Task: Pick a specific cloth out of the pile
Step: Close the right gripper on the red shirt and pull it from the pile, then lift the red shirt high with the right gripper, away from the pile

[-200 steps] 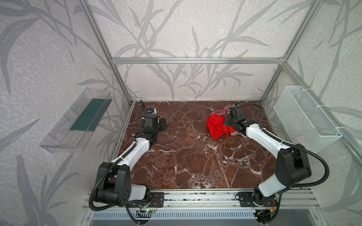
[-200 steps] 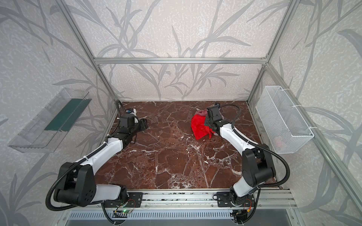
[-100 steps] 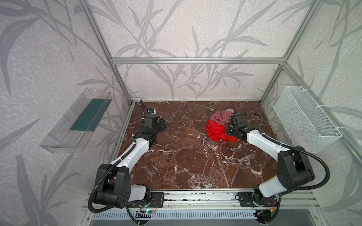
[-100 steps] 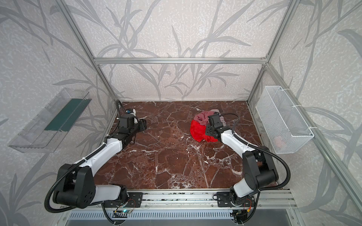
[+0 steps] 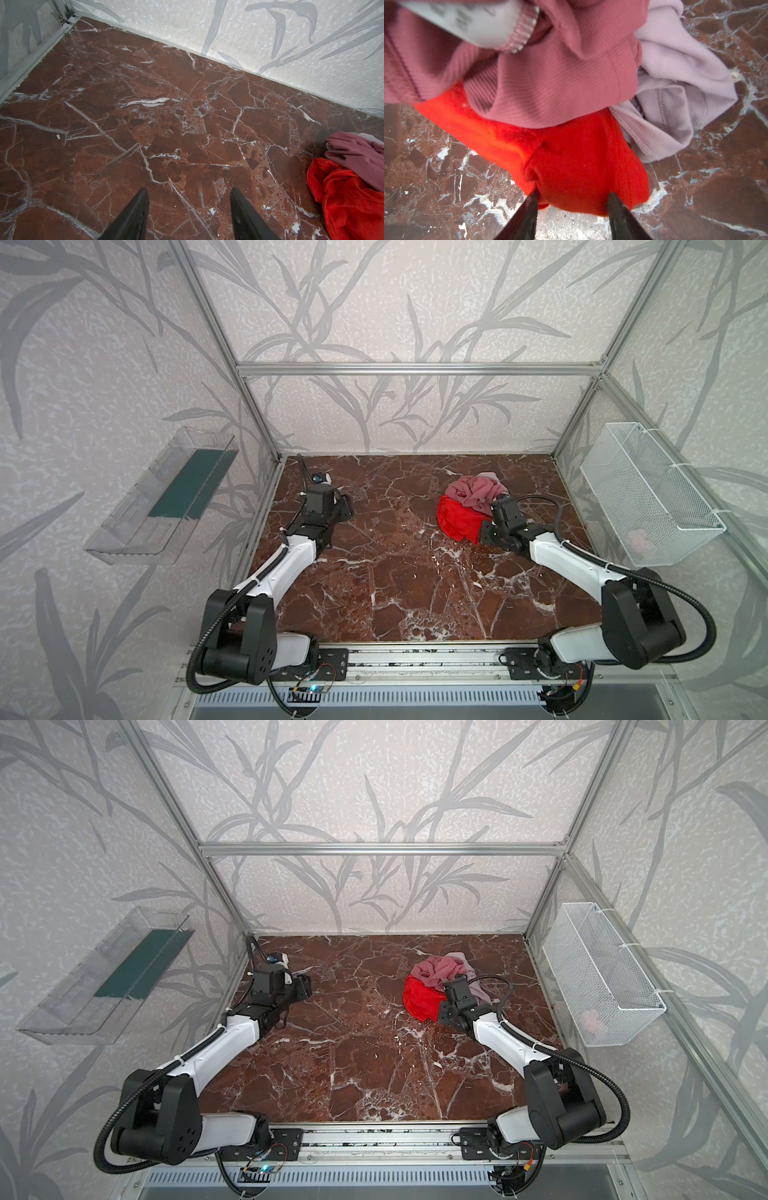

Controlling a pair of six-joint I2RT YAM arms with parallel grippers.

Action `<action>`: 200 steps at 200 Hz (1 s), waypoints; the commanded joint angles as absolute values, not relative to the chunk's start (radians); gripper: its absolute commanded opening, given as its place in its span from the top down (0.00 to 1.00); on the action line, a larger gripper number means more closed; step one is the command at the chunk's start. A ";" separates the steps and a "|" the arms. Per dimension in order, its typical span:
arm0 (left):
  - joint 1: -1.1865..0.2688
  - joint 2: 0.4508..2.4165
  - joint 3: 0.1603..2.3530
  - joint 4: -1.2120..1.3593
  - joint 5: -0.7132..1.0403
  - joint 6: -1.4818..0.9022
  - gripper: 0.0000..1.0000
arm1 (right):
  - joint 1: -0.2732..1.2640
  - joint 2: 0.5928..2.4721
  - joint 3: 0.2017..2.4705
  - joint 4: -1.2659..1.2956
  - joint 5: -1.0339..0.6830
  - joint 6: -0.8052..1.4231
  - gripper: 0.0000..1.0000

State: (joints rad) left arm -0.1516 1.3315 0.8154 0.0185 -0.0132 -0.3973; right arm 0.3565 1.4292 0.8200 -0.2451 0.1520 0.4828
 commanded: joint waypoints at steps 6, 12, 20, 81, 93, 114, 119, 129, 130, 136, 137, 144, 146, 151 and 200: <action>-0.152 1.300 0.807 0.022 -0.002 -0.415 0.40 | 0.360 1.474 0.839 -0.175 0.200 0.467 0.51; -0.152 1.297 0.808 0.020 -0.005 -0.414 0.40 | 0.359 1.483 0.846 -0.163 0.208 0.462 0.54; -0.153 1.294 0.808 0.018 -0.007 -0.409 0.40 | 0.359 1.495 0.854 -0.148 0.219 0.456 0.57; -0.152 1.269 0.814 0.000 -0.027 -0.394 0.40 | 0.355 1.467 0.917 -0.224 0.222 0.433 1.00; -0.152 1.266 0.818 -0.001 -0.024 -0.394 0.40 | 0.355 1.416 0.914 -0.233 0.218 0.428 1.00; -0.152 1.266 0.831 -0.014 -0.019 -0.393 0.40 | 0.345 1.329 0.937 -0.285 0.223 0.417 1.00; -0.152 1.266 0.833 -0.016 -0.019 -0.394 0.40 | 0.338 1.313 0.947 -0.301 0.219 0.413 1.00; -0.152 1.266 0.835 -0.018 -0.016 -0.394 0.40 | 0.321 1.286 0.968 -0.326 0.203 0.407 1.00; -0.152 1.267 0.836 -0.017 -0.016 -0.394 0.40 | 0.318 1.282 0.970 -0.328 0.202 0.407 1.00; -0.152 1.265 0.837 -0.015 -0.015 -0.395 0.40 | 0.307 1.271 0.981 -0.339 0.191 0.405 1.00; -0.152 1.264 0.837 -0.015 -0.015 -0.395 0.40 | 0.305 1.269 0.982 -0.341 0.189 0.404 1.00; -0.152 1.264 0.838 -0.016 -0.016 -0.396 0.40 | 0.291 1.255 0.995 -0.354 0.177 0.401 1.00; -0.152 1.265 0.839 -0.017 -0.015 -0.396 0.40 | 0.287 1.251 0.998 -0.356 0.175 0.401 1.00; -0.153 1.264 0.840 -0.015 -0.015 -0.397 0.40 | 0.279 1.243 1.004 -0.360 0.167 0.399 1.00; -0.153 1.254 0.843 -0.018 -0.015 -0.397 0.40 | 0.227 1.214 1.093 -0.402 0.104 0.379 1.00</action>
